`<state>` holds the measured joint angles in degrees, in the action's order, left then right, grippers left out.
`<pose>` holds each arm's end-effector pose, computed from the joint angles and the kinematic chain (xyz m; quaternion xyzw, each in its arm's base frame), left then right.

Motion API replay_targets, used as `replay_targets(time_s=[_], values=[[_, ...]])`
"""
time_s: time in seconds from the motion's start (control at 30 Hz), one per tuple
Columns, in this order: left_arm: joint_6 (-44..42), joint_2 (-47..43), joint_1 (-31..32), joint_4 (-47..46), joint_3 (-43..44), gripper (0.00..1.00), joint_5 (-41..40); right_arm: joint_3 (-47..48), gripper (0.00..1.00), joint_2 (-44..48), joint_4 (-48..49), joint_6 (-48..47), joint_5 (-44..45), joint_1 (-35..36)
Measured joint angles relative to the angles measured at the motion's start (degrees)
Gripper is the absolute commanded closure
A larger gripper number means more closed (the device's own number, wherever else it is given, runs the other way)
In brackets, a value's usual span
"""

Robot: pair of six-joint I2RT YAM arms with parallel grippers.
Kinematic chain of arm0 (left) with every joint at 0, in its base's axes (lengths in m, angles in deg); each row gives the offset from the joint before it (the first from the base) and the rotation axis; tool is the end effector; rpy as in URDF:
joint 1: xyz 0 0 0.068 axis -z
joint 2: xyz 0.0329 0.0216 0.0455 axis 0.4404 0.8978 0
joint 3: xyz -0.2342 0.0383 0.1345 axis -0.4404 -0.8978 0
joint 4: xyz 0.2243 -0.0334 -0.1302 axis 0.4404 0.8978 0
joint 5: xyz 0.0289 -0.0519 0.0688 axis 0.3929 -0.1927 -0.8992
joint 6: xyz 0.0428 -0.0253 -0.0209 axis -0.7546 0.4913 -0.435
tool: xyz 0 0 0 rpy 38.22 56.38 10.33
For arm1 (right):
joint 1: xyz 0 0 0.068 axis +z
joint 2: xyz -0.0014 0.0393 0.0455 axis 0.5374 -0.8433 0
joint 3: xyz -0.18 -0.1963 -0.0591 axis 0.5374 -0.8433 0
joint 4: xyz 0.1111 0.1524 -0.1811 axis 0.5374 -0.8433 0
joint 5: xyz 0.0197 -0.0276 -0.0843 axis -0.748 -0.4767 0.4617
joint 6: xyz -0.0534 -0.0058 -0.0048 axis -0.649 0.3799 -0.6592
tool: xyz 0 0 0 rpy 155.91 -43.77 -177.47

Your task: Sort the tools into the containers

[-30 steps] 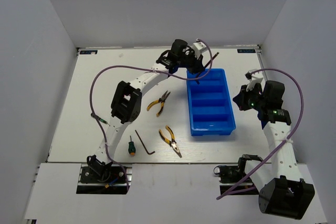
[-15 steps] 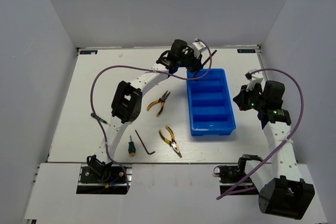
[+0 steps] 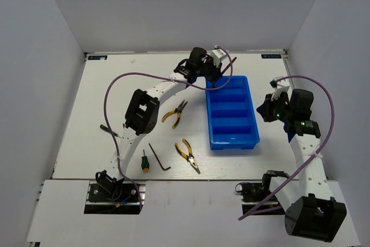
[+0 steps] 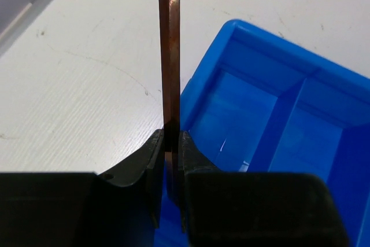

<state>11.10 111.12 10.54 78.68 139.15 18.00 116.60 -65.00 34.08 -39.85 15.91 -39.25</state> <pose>0.4533 -0.3557 0.2191 0.4191 0.7175 -0.3010 0.4679 0.1991 -0.0078 0.2910 -0.1399 0.8469 0.1227 0.4982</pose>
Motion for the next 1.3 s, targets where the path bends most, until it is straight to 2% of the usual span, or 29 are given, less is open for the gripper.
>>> replay_targets(time_s=[0.17,0.27,0.3,0.33,0.37,0.4,0.43,0.63,0.67,0.73,0.77,0.8,0.83,0.87,0.9,0.93,0.97,1.0,1.03,1.1,1.13,1.17,1.2,1.23,1.3], values=[[-0.09,1.03,0.0,-0.46,-1.29,0.98,-0.55,0.0,1.0,0.0,0.0,-0.02,-0.02,0.0],[-0.13,1.03,0.0,-1.09,-1.64,0.79,-1.14,0.0,1.0,0.0,0.0,0.0,0.0,0.0],[-0.13,1.03,0.0,-1.27,-1.73,0.71,-1.2,-0.02,1.0,0.0,0.0,0.0,0.0,0.0],[-0.2,1.03,0.0,-1.51,-1.81,0.58,-1.27,-0.04,1.0,0.0,0.0,-0.02,0.0,-0.02],[-0.33,1.03,0.0,-1.81,-1.9,0.53,-1.36,-0.07,1.0,0.0,0.02,-0.02,0.0,-0.02],[-0.44,1.03,0.0,-1.92,-1.92,0.42,-1.4,-0.17,1.0,0.0,0.02,-0.02,0.0,-0.02],[-0.66,1.03,0.0,-1.97,-1.97,0.38,-1.49,-0.33,1.0,0.0,0.13,-0.04,0.0,-0.02],[-0.33,0.76,0.2,-1.9,-2.93,0.36,-1.27,-0.79,1.0,0.0,0.22,-0.13,-0.02,-0.02],[-0.33,0.28,0.33,-2.14,-3.69,0.39,-1.25,-0.79,0.99,0.0,0.22,-0.13,-0.04,-0.02],[-0.2,-1.79,0.63,-2.38,-6.49,0.49,-1.29,-0.79,0.64,0.0,0.24,-0.07,-0.22,-0.04],[0.09,-3.28,0.83,-2.45,-8.33,0.82,-1.22,-0.79,0.45,0.0,0.22,-0.02,-0.31,-0.04],[0.68,-5.31,1.07,-2.32,-10.49,1.0,-1.09,-0.81,0.14,0.0,0.22,0.02,-0.5,-0.04],[0.94,-7.67,1.4,-2.1,-12.66,1.0,-1.27,-0.83,0.1,0.04,0.31,-0.22,-0.83,-0.04],[1.55,-9.9,1.75,-1.68,-14.34,1.0,-1.55,-0.87,0.1,0.07,0.37,-0.22,-0.96,-0.04],[2.25,-12.76,2.14,-1.14,-16.31,1.0,-2.08,-0.92,0.15,0.09,0.39,-0.5,-1.22,-0.04],[3.1,-15.8,2.32,-0.52,-18.08,1.0,-3.26,-0.96,0.66,0.09,0.35,-0.76,-1.66,-0.07],[4.35,-19.19,2.62,-0.11,-20.24,1.0,-4.63,-0.96,0.95,0.04,0.31,-1.27,-2.19,-0.07],[5.33,-22.4,2.75,1.18,-22.05,0.96,-6.38,-0.96,1.0,0.0,0.22,-1.31,-2.6,-0.04],[6.23,-25.49,2.82,3.1,-23.45,0.85,-9.01,-0.96,1.0,-0.04,0.07,-1.18,-3.1,-0.07],[7.98,-30.4,2.32,9.11,-24.13,0.7,-15.69,-0.96,1.0,-0.39,-0.11,-1.46,-4.02,-0.07],[8.72,-31.65,1.77,12.39,-23.56,0.7,-19.04,-0.96,0.88,-0.63,-0.13,-1.57,-4.57,-0.07],[9.75,-32.13,1.03,16.24,-22.82,0.67,-22.08,-0.96,0.67,-0.94,-0.24,-1.68,-5.2,-0.04],[10.73,-32.33,-0.04,19.58,-23.02,0.65,-24.61,-0.94,0.63,-1.31,-0.44,-1.6,-5.81,-0.04],[11.3,-32.3,-1.05,21.51,-24.55,0.65,-26.12,-0.94,0.63,-1.64,-0.57,-1.68,-6.19,-0.04],[12.68,-32.74,-3.54,23.37,-32.7,0.82,-28.24,-0.94,0.63,-2.51,-0.98,-1.99,-7.19,-0.04]])
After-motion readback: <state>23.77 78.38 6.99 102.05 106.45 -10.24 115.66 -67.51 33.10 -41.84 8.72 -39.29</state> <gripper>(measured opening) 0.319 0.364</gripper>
